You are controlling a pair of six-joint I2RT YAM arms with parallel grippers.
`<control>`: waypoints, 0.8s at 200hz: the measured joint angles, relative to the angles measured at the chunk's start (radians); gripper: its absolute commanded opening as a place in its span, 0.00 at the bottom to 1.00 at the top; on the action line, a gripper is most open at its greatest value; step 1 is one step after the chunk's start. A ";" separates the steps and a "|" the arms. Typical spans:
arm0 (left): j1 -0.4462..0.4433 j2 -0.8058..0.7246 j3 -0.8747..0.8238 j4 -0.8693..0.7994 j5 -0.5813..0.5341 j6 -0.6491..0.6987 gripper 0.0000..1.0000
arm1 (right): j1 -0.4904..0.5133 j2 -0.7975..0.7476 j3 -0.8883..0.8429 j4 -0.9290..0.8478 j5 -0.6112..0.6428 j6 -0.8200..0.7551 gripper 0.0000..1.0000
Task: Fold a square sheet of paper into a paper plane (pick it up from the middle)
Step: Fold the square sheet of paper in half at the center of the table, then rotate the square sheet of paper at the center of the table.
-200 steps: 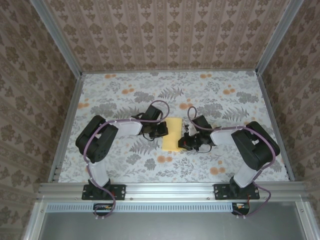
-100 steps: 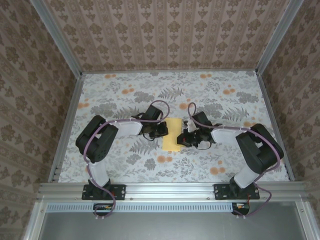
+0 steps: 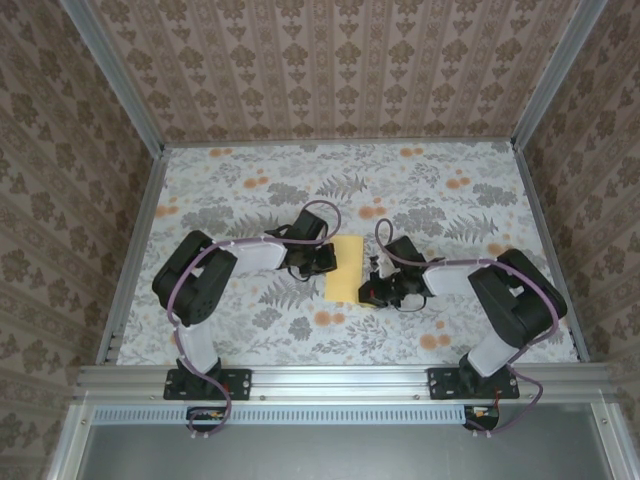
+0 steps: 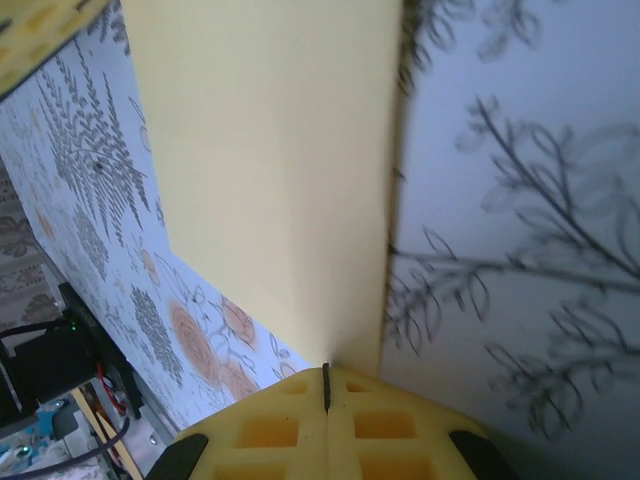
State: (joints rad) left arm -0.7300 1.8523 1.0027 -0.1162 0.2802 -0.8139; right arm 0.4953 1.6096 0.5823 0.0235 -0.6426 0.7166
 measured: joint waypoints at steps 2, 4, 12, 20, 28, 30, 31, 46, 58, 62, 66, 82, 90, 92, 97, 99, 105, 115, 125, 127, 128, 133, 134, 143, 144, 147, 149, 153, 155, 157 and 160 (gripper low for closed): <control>0.000 0.000 0.001 0.000 0.000 0.000 0.00 | 0.000 -0.004 -0.003 -0.001 0.002 0.000 0.00; -0.002 0.000 0.001 -0.002 -0.001 0.002 0.00 | 0.000 -0.008 -0.005 -0.005 0.003 -0.001 0.00; -0.002 0.000 0.005 -0.007 -0.005 0.008 0.00 | 0.000 -0.024 -0.012 -0.017 0.010 -0.002 0.00; -0.004 0.000 0.014 -0.020 -0.009 0.018 0.02 | 0.000 -0.041 -0.013 -0.048 0.022 -0.003 0.00; -0.007 0.000 0.028 -0.042 -0.017 0.029 0.04 | 0.000 -0.058 -0.012 -0.079 0.036 -0.003 0.00; -0.008 0.000 0.031 -0.046 -0.019 0.030 0.05 | 0.000 -0.063 -0.011 -0.087 0.038 -0.003 0.00; -0.010 0.000 0.033 -0.051 -0.021 0.032 0.05 | 0.000 -0.065 -0.010 -0.090 0.039 -0.003 0.00; -0.016 0.000 0.058 -0.103 -0.047 0.053 0.12 | 0.000 -0.108 0.017 -0.164 0.074 -0.003 0.00; -0.019 -0.002 0.076 -0.147 -0.064 0.064 0.20 | 0.000 -0.142 0.059 -0.214 0.117 -0.003 0.06; -0.019 -0.006 0.080 -0.158 -0.069 0.069 0.23 | 0.000 -0.151 0.072 -0.225 0.132 -0.003 0.07; -0.018 -0.010 0.084 -0.171 -0.072 0.075 0.25 | 0.000 -0.162 0.089 -0.237 0.147 -0.002 0.09; -0.015 -0.043 0.087 -0.200 -0.087 0.080 0.34 | 0.000 -0.189 0.137 -0.261 0.199 -0.001 0.17; -0.013 -0.068 0.086 -0.208 -0.093 0.079 0.39 | 0.000 -0.193 0.151 -0.264 0.215 0.000 0.20; -0.011 -0.076 0.086 -0.210 -0.094 0.081 0.40 | 0.000 -0.193 0.154 -0.266 0.220 0.003 0.20; -0.008 -0.100 0.083 -0.209 -0.095 0.078 0.42 | 0.000 -0.192 0.161 -0.267 0.227 0.005 0.21; -0.007 -0.107 0.082 -0.210 -0.095 0.079 0.43 | 0.001 -0.190 0.163 -0.267 0.230 0.009 0.22; -0.001 -0.140 0.072 -0.205 -0.094 0.076 0.45 | 0.003 -0.185 0.167 -0.268 0.239 0.013 0.22; 0.014 -0.201 0.042 -0.191 -0.094 0.072 0.47 | 0.010 -0.166 0.172 -0.267 0.248 0.023 0.22; 0.037 -0.262 0.001 -0.179 -0.093 0.066 0.47 | 0.021 -0.143 0.174 -0.266 0.256 0.032 0.22; 0.044 -0.276 -0.010 -0.176 -0.092 0.064 0.47 | 0.024 -0.136 0.174 -0.266 0.257 0.037 0.22; 0.046 -0.280 -0.013 -0.175 -0.092 0.064 0.47 | 0.027 -0.132 0.174 -0.266 0.258 0.039 0.22; 0.061 -0.307 -0.038 -0.167 -0.090 0.059 0.47 | 0.035 -0.118 0.174 -0.264 0.264 0.046 0.22; 0.064 -0.311 -0.042 -0.167 -0.090 0.058 0.47 | 0.037 -0.116 0.174 -0.264 0.264 0.047 0.22; 0.098 -0.356 -0.092 -0.155 -0.085 0.049 0.48 | 0.054 -0.088 0.174 -0.261 0.273 0.058 0.22; 0.103 -0.362 -0.100 -0.154 -0.084 0.047 0.48 | 0.055 -0.087 0.174 -0.260 0.274 0.059 0.22; 0.113 -0.375 -0.115 -0.153 -0.083 0.045 0.48 | 0.061 -0.076 0.174 -0.259 0.276 0.067 0.22; 0.121 -0.382 -0.126 -0.151 -0.082 0.043 0.48 | 0.064 -0.071 0.174 -0.258 0.277 0.071 0.22; 0.135 -0.398 -0.147 -0.152 -0.082 0.039 0.48 | 0.069 -0.061 0.174 -0.257 0.280 0.076 0.22; 0.144 -0.404 -0.158 -0.151 -0.082 0.036 0.48 | 0.072 -0.056 0.174 -0.257 0.281 0.080 0.22; 0.149 -0.409 -0.166 -0.151 -0.082 0.035 0.48 | 0.074 -0.053 0.174 -0.257 0.282 0.082 0.22; 0.159 -0.418 -0.180 -0.152 -0.082 0.031 0.49 | 0.079 -0.045 0.174 -0.255 0.285 0.089 0.22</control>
State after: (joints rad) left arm -0.5705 1.4338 0.8230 -0.2680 0.1986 -0.7834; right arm 0.5739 1.5646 0.7567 -0.2317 -0.3576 0.8055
